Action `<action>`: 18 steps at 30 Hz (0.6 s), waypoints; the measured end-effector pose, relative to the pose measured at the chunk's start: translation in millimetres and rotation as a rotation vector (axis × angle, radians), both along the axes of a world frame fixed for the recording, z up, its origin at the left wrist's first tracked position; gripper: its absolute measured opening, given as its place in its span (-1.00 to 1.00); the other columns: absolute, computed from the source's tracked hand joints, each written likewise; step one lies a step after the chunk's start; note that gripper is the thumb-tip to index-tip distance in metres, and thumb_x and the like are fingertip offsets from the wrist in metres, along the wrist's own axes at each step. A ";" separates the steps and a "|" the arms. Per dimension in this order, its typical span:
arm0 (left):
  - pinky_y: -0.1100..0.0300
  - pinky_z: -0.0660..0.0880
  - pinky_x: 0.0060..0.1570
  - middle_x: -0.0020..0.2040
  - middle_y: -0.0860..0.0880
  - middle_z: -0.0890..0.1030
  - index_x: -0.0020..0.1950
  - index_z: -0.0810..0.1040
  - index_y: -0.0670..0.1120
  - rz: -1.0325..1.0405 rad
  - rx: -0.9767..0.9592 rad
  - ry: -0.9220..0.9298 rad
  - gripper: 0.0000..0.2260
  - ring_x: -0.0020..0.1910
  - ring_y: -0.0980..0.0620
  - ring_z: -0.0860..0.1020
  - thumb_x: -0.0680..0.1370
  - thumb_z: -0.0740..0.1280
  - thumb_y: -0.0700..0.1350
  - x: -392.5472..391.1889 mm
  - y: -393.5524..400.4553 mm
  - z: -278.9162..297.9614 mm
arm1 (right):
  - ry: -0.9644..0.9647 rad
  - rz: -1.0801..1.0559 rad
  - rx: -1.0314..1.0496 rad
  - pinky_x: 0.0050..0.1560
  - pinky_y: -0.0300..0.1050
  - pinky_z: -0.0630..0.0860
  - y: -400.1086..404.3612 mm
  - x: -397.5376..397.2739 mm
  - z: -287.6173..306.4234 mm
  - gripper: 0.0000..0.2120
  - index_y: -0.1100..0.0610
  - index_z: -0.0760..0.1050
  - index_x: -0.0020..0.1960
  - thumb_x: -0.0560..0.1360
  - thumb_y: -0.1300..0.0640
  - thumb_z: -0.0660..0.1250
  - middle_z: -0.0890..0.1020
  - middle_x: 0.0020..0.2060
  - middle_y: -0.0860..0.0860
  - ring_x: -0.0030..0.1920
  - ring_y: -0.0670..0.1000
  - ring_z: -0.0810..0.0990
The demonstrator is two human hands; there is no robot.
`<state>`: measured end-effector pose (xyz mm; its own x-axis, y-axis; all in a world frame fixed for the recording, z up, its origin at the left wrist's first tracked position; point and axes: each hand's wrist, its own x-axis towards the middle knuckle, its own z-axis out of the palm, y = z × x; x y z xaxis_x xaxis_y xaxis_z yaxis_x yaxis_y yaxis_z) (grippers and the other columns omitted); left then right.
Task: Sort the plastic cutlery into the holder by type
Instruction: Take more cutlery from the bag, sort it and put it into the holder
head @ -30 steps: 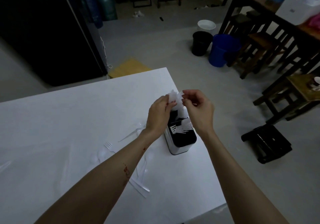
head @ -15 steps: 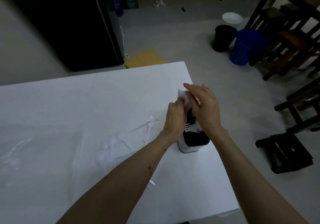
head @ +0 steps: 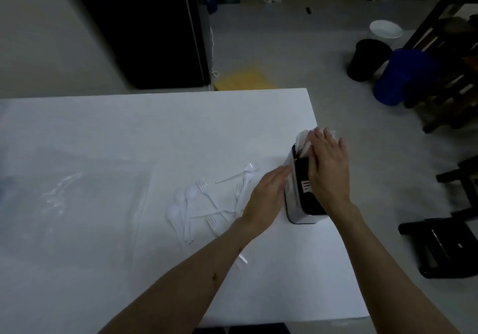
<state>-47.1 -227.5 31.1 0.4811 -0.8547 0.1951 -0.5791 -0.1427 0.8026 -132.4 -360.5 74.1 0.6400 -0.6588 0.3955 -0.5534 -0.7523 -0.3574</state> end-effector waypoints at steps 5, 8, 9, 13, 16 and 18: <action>0.47 0.14 0.37 0.31 -0.01 0.51 0.35 0.48 -0.10 0.217 0.089 -0.001 -0.68 0.35 0.09 0.38 0.61 0.19 -0.24 18.7 76.2 -29.5 | -0.277 0.125 0.009 0.43 0.00 0.28 50.0 19.1 6.8 -0.61 0.28 0.50 0.30 0.49 0.45 0.24 0.55 0.29 0.17 0.32 0.16 0.45; 0.50 0.20 0.29 0.17 -0.05 0.58 0.24 0.54 -0.10 0.421 0.148 -0.019 -0.74 0.20 0.03 0.47 0.57 0.26 -0.27 35.5 130.0 -50.9 | -0.137 0.300 0.133 0.22 -0.19 0.37 92.2 34.7 -17.9 -0.65 0.19 0.57 0.21 0.45 0.41 0.33 0.64 0.12 0.08 0.12 0.14 0.54; 0.46 0.25 0.26 0.13 -0.05 0.58 0.20 0.54 -0.11 0.499 0.172 -0.022 -0.76 0.14 0.01 0.48 0.55 0.29 -0.28 40.9 146.1 -55.1 | -0.074 0.339 0.191 0.13 -0.17 0.43 107.3 37.1 -31.7 -0.69 0.16 0.60 0.16 0.45 0.37 0.36 0.66 0.06 0.06 0.08 0.13 0.55; 0.03 0.48 0.04 0.05 -0.16 0.53 0.14 0.50 -0.20 0.803 0.353 0.085 -0.79 0.01 -0.14 0.50 0.51 0.35 -0.29 59.6 187.9 -59.1 | 0.215 0.397 0.365 -0.18 -0.03 0.56 163.0 34.0 -82.6 -0.79 0.12 0.65 0.04 0.41 0.24 0.46 0.67 -0.07 0.04 -0.03 0.15 0.58; 0.05 0.41 0.00 0.04 -0.23 0.51 0.10 0.46 -0.27 0.850 0.451 0.238 -0.74 0.02 -0.19 0.49 0.49 0.41 -0.19 71.5 199.6 -61.4 | 0.351 0.348 0.396 -0.27 -0.01 0.54 187.9 30.7 -102.7 -0.77 0.13 0.61 0.03 0.39 0.20 0.50 0.64 -0.05 0.04 -0.03 0.14 0.57; 0.08 0.41 -0.02 0.02 -0.21 0.51 0.07 0.47 -0.26 0.827 0.481 0.288 -0.70 0.01 -0.17 0.50 0.47 0.44 -0.11 77.6 203.2 -63.2 | 0.393 0.282 0.442 -0.25 0.02 0.54 197.3 30.0 -109.3 -0.74 0.13 0.55 0.09 0.43 0.17 0.46 0.59 0.00 0.04 0.01 0.12 0.53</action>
